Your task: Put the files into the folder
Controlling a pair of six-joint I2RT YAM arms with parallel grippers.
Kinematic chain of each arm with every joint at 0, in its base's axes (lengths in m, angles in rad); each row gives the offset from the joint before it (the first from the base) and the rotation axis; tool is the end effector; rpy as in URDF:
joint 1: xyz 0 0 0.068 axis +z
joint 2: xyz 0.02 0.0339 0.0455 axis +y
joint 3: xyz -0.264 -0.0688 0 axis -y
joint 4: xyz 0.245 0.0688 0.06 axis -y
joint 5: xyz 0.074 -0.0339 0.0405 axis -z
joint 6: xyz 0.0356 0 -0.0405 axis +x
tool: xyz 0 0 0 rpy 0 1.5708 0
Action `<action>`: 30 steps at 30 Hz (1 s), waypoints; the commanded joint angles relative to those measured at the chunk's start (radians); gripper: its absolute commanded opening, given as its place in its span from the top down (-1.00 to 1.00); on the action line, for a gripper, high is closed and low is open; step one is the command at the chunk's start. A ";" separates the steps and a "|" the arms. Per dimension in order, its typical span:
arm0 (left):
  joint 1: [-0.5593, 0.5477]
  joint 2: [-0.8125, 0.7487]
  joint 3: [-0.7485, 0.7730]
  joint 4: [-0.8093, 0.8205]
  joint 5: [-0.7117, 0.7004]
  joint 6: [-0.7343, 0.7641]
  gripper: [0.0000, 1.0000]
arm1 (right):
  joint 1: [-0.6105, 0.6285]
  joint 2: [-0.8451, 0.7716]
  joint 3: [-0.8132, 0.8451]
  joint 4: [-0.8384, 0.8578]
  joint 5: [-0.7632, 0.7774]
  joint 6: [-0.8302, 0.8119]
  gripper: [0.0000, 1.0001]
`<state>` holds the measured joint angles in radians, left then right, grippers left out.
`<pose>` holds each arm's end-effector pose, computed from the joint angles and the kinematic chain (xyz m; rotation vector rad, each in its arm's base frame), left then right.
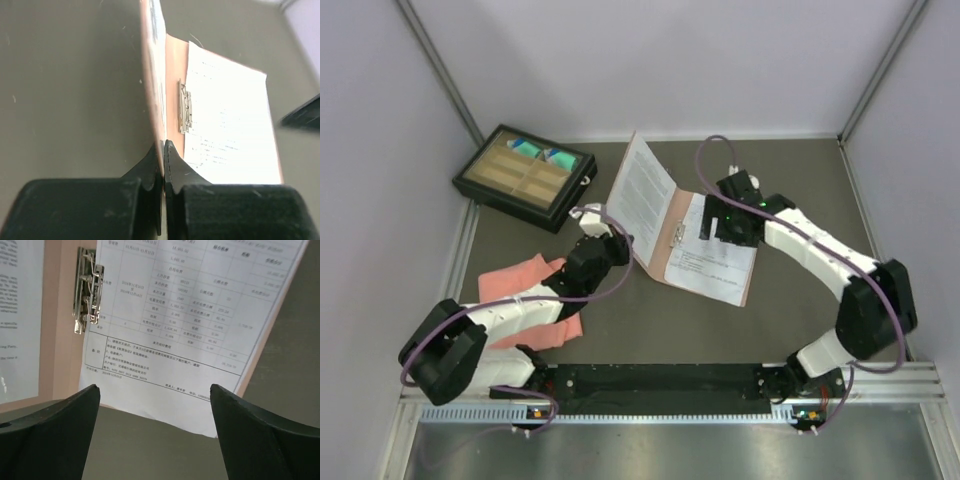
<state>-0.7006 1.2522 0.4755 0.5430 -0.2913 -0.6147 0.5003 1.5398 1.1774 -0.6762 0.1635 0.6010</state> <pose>0.2048 -0.1593 0.2102 -0.1336 1.8414 -0.6726 0.2814 0.1472 0.2526 0.1887 2.5923 0.1892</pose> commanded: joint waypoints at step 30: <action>-0.544 0.258 0.543 -0.565 0.381 0.411 -0.93 | -0.451 -0.371 -0.317 0.072 -0.366 -0.254 -0.97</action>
<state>-1.2560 1.6913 1.0454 -0.0612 -0.1806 -0.1085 -0.0261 1.1564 0.8623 -0.6533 -0.1860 0.3882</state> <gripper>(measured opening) 0.962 0.986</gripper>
